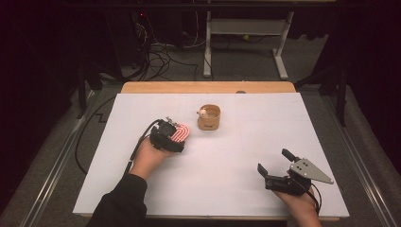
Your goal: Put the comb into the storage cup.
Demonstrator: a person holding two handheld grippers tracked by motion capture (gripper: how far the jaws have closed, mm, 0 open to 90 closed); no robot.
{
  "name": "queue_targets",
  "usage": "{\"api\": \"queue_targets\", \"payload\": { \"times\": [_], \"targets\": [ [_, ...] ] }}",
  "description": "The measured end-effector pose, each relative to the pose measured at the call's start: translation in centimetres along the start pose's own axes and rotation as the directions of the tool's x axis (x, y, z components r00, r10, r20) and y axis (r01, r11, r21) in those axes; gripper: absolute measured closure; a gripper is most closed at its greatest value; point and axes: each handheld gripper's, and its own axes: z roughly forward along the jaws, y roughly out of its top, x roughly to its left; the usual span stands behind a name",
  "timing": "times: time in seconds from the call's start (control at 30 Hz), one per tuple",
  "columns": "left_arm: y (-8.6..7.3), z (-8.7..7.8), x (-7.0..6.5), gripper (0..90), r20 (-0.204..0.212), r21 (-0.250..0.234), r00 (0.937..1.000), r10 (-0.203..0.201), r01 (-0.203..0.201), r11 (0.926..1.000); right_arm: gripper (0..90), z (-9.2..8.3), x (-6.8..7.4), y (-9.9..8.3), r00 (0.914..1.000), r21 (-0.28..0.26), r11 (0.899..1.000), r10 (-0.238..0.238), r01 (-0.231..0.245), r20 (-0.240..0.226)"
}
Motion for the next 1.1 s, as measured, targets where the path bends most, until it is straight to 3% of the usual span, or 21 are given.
{"api": "queue_targets", "payload": {
  "times": [0.57, 0.93, 1.1],
  "targets": [
    [-0.7, -1.2, 0.2, 18.2, 0.004, -0.108, 0.9994, -0.034, 0.035, 0.9935, 0.0, -0.1, 0.0, 0.0, 1.0000, -0.005, 1.000, 0.001, -0.001, 0.002],
    [-1.7, -2.5, 0.7, 18.2, 0.027, -0.211, 0.9980, -0.057, 0.062, 0.9754, 0.0, -0.2, -0.1, 0.1, 1.0000, -0.011, 1.000, 0.000, 0.000, 0.002],
    [-2.2, -3.1, 0.8, 18.2, 0.038, -0.256, 0.9970, -0.068, 0.075, 0.9636, 0.1, -0.1, -0.1, 0.0, 1.0000, -0.008, 1.000, 0.000, 0.000, 0.003]
  ]
}}
